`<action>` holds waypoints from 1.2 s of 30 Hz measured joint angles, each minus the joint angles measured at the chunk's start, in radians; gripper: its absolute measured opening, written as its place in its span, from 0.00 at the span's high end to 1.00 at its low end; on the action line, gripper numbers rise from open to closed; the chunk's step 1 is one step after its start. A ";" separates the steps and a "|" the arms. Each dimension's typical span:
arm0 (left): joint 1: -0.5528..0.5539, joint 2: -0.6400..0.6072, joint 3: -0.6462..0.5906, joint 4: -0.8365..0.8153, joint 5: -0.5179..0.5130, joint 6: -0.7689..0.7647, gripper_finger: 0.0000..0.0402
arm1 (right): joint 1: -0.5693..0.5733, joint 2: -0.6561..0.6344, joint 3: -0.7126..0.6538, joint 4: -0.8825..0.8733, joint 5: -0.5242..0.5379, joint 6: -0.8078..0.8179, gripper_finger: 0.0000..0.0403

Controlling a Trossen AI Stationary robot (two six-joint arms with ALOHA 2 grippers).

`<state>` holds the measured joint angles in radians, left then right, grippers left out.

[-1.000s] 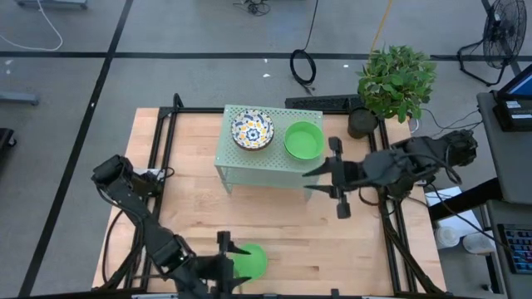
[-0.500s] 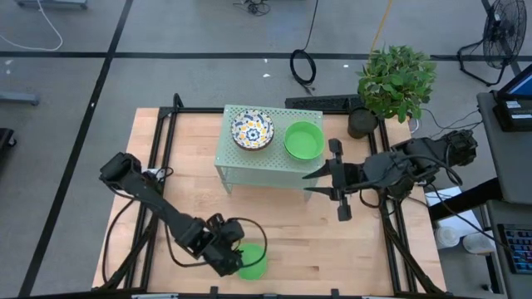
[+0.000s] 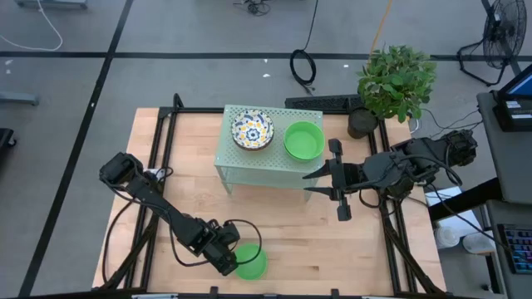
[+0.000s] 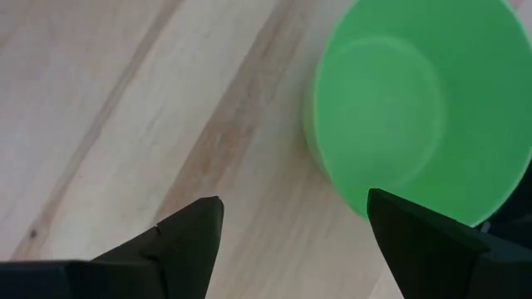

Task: Pick & Place Mini bowls
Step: Stack the green bowl on the green bowl on the shelf

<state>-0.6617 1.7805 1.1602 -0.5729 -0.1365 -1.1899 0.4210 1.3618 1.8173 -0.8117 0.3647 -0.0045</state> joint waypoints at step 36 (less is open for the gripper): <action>0.034 0.051 -0.003 0.074 0.129 0.052 0.68 | -0.003 0.000 -0.059 0.037 0.005 -0.006 0.77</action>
<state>-0.6281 1.8320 1.1568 -0.4988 -0.0072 -1.1378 0.4179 1.3621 1.7587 -0.7750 0.3695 -0.0101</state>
